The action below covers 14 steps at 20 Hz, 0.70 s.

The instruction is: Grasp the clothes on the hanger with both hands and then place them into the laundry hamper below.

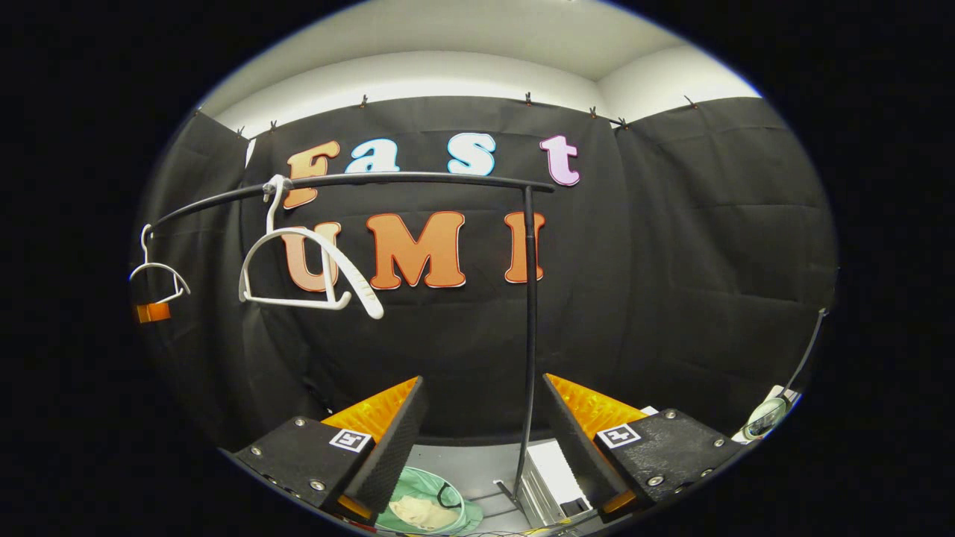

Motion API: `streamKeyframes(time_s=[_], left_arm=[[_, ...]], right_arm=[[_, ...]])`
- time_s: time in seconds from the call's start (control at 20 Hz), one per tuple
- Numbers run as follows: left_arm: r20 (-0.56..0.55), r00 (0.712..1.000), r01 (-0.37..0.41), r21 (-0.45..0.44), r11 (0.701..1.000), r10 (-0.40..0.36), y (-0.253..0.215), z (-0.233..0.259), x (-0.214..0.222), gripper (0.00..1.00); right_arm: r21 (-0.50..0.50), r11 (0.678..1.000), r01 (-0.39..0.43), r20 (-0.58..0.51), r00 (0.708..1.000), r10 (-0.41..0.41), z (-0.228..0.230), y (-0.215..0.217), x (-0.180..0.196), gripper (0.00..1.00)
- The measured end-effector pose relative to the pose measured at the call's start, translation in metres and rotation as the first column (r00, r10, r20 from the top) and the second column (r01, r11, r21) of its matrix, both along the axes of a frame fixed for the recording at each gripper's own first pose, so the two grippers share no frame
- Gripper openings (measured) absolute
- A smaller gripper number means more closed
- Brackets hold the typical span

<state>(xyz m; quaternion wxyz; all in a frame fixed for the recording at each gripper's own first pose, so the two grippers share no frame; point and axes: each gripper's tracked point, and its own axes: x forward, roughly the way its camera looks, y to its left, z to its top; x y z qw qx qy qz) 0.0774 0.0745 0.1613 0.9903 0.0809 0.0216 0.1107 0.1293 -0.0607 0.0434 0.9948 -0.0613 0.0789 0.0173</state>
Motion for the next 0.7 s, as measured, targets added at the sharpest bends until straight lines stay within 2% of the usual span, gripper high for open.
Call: streamKeyframes(time_s=[0.05,0.2,0.25,0.3,0.6,0.65,0.7], left_arm=[[-0.001,1.0,-0.001,0.002,1.0,0.001,0.0,-0.0006,0.0002,0.97],[-0.01,1.0,0.003,-0.009,1.0,-0.003,-0.0035,-0.0044,0.0023,1.0],[-0.011,1.0,0.004,-0.012,1.0,-0.004,-0.004,-0.0053,0.0018,0.97],[-0.011,1.0,0.003,-0.011,1.0,-0.003,-0.0049,-0.0046,0.0011,1.0],[0.005,1.0,-0.016,0.002,1.0,0.016,-0.0024,0.0027,-0.0048,1.0],[0.007,1.0,-0.019,0.001,1.0,0.019,-0.0029,0.0033,-0.0054,1.0],[0.009,1.0,-0.023,0.002,1.0,0.023,-0.0035,0.0043,-0.0061,1.0]], right_arm=[[-0.001,1.0,0.0,-0.001,1.0,0.0,-0.001,0.0,0.0002,0.94],[0.001,1.0,-0.002,-0.005,1.0,0.002,-0.0027,-0.0003,0.0015,0.94],[0.002,1.0,-0.003,-0.005,1.0,0.003,-0.0031,0.0003,0.0024,0.94],[0.004,1.0,-0.006,-0.006,1.0,0.006,-0.003,0.0003,0.002,0.94],[-0.004,1.0,-0.023,0.001,1.0,0.023,-0.0011,0.0008,0.006,0.94],[-0.002,1.0,-0.029,0.001,1.0,0.029,-0.0015,0.002,0.0071,1.0],[-0.001,0.999,-0.036,-0.001,0.999,0.036,-0.0024,0.0026,0.0073,1.0]])
